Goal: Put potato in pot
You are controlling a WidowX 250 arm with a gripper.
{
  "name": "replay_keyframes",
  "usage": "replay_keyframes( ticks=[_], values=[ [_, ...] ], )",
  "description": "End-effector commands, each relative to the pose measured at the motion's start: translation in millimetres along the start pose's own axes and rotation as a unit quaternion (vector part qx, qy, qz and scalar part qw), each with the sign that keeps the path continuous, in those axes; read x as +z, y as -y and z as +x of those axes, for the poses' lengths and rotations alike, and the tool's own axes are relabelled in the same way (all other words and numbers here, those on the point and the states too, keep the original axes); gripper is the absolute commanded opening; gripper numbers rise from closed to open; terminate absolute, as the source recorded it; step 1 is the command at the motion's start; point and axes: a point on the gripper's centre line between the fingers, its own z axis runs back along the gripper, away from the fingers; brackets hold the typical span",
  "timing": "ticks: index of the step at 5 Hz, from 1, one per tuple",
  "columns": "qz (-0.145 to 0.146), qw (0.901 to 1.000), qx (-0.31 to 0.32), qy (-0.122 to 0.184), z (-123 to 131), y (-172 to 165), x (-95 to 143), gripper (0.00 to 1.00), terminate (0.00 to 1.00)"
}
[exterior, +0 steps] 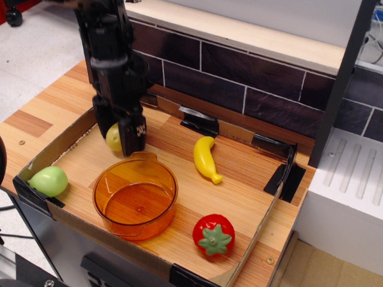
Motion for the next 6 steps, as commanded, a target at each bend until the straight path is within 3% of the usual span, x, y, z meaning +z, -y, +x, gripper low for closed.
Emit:
replay_keyframes(
  ticks=[1,2,4,5,6],
  values=[
    [0.02,0.9994,0.022,0.02,6.4,-1.5,-6.7,0.0,0.0],
    [-0.003,0.9989,0.037,0.028,10.2,-2.5,11.4,0.0,0.0],
    [0.004,0.9917,0.076,0.104,9.8,5.9,64.2,0.0,0.0],
    [-0.003,0.9904,0.069,0.12,-0.4,23.9,86.5,0.0,0.0],
    [-0.02,0.9944,0.034,0.098,-19.8,45.0,93.5,0.0,0.0]
  ],
)
